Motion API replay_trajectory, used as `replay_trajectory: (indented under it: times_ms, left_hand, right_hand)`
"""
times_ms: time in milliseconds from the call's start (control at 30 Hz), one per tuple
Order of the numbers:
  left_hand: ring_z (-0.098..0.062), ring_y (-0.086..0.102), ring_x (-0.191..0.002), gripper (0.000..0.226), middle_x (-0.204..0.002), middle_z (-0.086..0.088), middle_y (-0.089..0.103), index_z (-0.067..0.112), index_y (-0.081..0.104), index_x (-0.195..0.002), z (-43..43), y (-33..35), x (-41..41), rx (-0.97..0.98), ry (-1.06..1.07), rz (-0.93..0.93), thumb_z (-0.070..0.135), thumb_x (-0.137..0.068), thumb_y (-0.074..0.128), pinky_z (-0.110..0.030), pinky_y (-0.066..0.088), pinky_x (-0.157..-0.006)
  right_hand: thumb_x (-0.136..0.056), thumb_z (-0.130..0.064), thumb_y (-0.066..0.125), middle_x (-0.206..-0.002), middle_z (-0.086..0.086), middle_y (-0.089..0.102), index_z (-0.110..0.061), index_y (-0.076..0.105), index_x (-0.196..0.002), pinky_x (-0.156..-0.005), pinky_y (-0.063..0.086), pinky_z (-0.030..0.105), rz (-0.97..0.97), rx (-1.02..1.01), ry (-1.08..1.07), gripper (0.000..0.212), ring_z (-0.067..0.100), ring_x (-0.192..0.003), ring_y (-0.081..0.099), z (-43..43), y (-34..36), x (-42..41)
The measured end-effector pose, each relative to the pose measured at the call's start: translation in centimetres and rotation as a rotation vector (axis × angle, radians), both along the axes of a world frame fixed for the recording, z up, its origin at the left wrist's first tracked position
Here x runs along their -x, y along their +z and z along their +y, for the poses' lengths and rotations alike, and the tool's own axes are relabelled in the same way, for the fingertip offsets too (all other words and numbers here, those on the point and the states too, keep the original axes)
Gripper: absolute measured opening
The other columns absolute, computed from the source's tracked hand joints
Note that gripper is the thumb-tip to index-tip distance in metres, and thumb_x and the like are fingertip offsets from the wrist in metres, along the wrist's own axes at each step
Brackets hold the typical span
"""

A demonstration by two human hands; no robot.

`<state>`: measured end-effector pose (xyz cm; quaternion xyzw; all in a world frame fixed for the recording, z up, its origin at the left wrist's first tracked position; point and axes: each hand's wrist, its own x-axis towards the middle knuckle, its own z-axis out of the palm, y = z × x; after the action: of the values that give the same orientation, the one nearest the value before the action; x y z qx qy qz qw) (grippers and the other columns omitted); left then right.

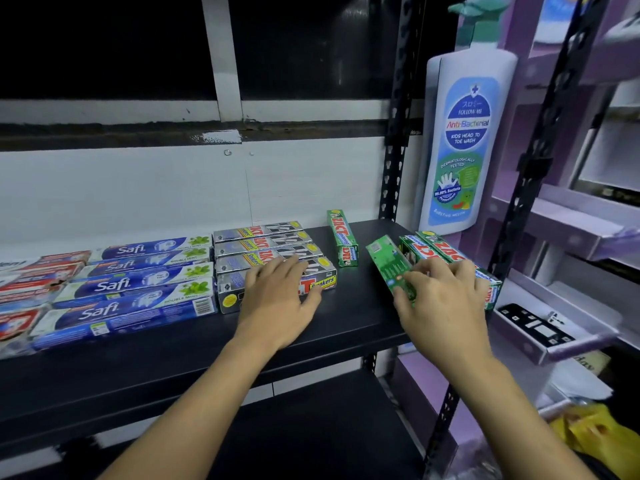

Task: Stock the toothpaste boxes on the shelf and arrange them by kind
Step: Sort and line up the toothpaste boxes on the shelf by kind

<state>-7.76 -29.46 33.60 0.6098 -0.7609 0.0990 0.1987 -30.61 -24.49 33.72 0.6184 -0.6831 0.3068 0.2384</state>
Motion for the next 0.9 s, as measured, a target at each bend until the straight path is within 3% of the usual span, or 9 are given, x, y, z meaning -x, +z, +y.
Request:
replay_trajectory:
  times_ms: [200, 333, 400, 500, 633, 733, 867, 900]
  left_hand:
    - [-0.013, 0.025, -0.146, 0.059, -0.159, 0.01, 0.033, 0.029, 0.039, -0.15, -0.1, 0.0, 0.1, -0.004, -0.005, 0.006, 0.058, -0.099, 0.034, -0.037, 0.01, -0.117]
    - [-0.014, 0.025, -0.146, 0.059, -0.159, 0.01, 0.033, 0.028, 0.039, -0.149, 0.1, 0.0, 0.1, -0.001, -0.003, 0.01, 0.058, -0.098, 0.035, -0.038, 0.011, -0.118]
    - [-0.013, 0.025, -0.146, 0.059, -0.159, 0.01, 0.033, 0.028, 0.039, -0.15, 0.1, 0.1, 0.1, 0.004, -0.005, 0.006, 0.058, -0.099, 0.034, -0.037, 0.01, -0.117]
    - [-0.014, 0.025, -0.146, 0.059, -0.159, 0.01, 0.033, 0.028, 0.038, -0.149, 0.2, 0.1, 0.2, 0.008, -0.011, 0.018, 0.058, -0.098, 0.035, -0.038, 0.01, -0.118]
    - [-0.013, 0.026, -0.145, 0.058, -0.157, 0.012, 0.035, 0.029, 0.04, -0.148, 0.1, 0.1, 0.3, 0.01, -0.009, 0.029, 0.058, -0.098, 0.037, -0.037, 0.01, -0.117]
    - [-0.012, 0.026, -0.144, 0.057, -0.155, 0.014, 0.036, 0.03, 0.039, -0.147, -0.2, 0.1, 0.3, 0.015, -0.002, 0.03, 0.058, -0.097, 0.037, -0.036, 0.01, -0.117]
    - [-0.011, 0.024, -0.145, 0.057, -0.155, 0.014, 0.036, 0.031, 0.039, -0.147, -0.4, 0.0, 0.2, 0.007, 0.007, 0.031, 0.058, -0.097, 0.037, -0.036, 0.009, -0.118]
    - [-0.011, 0.024, -0.145, 0.057, -0.155, 0.015, 0.036, 0.031, 0.039, -0.147, -0.4, 0.0, 0.2, 0.008, 0.007, 0.033, 0.058, -0.097, 0.037, -0.036, 0.009, -0.118]
  right_hand:
    - [-0.09, -0.063, 0.044, -0.114, -0.015, 0.063, -0.04, 0.072, -0.102, -0.087, 0.029, 0.043, 0.043, -0.276, -0.017, 0.038, 0.025, -0.11, 0.038, -0.1, 1.5, 1.6]
    - [-0.087, -0.066, 0.049, -0.119, -0.014, 0.062, -0.039, 0.069, -0.108, -0.081, 0.025, 0.038, 0.01, -0.306, 0.091, 0.039, 0.025, -0.109, 0.039, -1.1, 3.1, 2.0]
    - [-0.087, -0.063, 0.055, -0.122, -0.011, 0.061, -0.038, 0.066, -0.118, -0.082, 0.028, 0.038, 0.039, -0.338, 0.158, 0.041, 0.027, -0.112, 0.042, -2.9, 4.2, 2.3]
    - [-0.09, -0.053, 0.059, -0.126, -0.008, 0.063, -0.036, 0.062, -0.125, -0.097, 0.041, 0.043, 0.066, -0.431, 0.298, 0.039, 0.028, -0.118, 0.05, -6.7, 6.2, 2.4]
    - [-0.093, -0.021, 0.064, -0.135, 0.001, 0.061, -0.027, 0.057, -0.136, -0.105, 0.043, 0.039, 0.133, -0.539, 0.402, 0.044, 0.025, -0.124, 0.054, -12.4, 8.0, 1.2]
    - [-0.087, -0.008, 0.064, -0.139, 0.004, 0.056, -0.039, 0.051, -0.139, -0.097, 0.047, 0.037, 0.231, -0.599, 0.44, 0.062, 0.026, -0.118, 0.055, -16.6, 8.5, 0.0]
    - [-0.089, -0.005, 0.065, -0.121, -0.007, 0.059, -0.047, 0.047, -0.139, -0.063, 0.046, 0.012, 0.181, -0.855, 0.562, 0.069, -0.007, -0.069, 0.061, -19.7, 9.3, -0.6]
    - [-0.089, -0.003, 0.065, -0.13, -0.009, 0.054, -0.049, 0.048, -0.139, -0.067, 0.046, 0.01, 0.19, -0.926, 0.568, 0.07, -0.011, -0.079, 0.062, -20.4, 9.4, -0.7]
